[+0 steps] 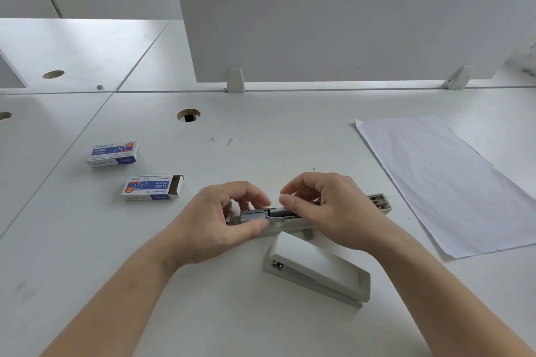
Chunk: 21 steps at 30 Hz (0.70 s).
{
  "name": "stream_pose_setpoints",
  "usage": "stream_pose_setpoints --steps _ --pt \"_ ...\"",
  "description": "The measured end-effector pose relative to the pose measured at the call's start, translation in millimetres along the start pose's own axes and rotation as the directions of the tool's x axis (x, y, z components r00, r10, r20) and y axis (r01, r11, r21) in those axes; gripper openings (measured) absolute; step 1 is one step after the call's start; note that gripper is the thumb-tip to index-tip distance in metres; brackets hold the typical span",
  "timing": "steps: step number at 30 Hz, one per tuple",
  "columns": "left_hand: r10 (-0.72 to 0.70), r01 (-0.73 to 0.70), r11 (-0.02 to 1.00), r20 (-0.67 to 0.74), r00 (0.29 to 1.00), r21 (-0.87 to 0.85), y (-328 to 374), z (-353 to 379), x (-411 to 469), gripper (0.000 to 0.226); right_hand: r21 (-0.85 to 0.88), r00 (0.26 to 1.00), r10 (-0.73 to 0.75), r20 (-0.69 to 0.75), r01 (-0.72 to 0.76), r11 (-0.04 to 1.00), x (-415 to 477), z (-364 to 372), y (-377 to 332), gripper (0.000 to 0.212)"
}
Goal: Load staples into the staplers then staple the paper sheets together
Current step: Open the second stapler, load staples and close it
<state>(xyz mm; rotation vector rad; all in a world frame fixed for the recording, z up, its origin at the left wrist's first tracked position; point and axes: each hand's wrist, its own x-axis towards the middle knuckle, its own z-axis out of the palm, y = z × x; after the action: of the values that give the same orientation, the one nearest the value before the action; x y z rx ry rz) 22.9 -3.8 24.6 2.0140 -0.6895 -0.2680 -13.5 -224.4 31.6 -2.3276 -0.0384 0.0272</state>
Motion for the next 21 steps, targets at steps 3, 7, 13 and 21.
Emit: stream_pose_setpoints --steps 3,7,13,21 --pt "0.019 -0.020 1.000 -0.089 0.996 -0.013 -3 5 3 0.011 0.008 1.000 -0.008 -0.002 0.008 1.000 0 0 1 0.014" --pt "0.027 -0.028 1.000 -0.153 0.988 0.001 -4 12 5 0.004 0.013 0.999 -0.027 -0.020 0.027 1.000 0 1 1 0.013" --pt "-0.005 0.005 1.000 -0.151 0.989 0.002 -3 12 6 0.006 0.032 0.997 -0.074 0.029 0.073 0.997 -5 -6 1 0.014" --pt "-0.015 0.011 0.999 -0.111 0.994 -0.042 -3 10 4 0.007 0.018 0.981 -0.180 0.071 0.179 0.984 -7 -14 3 0.006"
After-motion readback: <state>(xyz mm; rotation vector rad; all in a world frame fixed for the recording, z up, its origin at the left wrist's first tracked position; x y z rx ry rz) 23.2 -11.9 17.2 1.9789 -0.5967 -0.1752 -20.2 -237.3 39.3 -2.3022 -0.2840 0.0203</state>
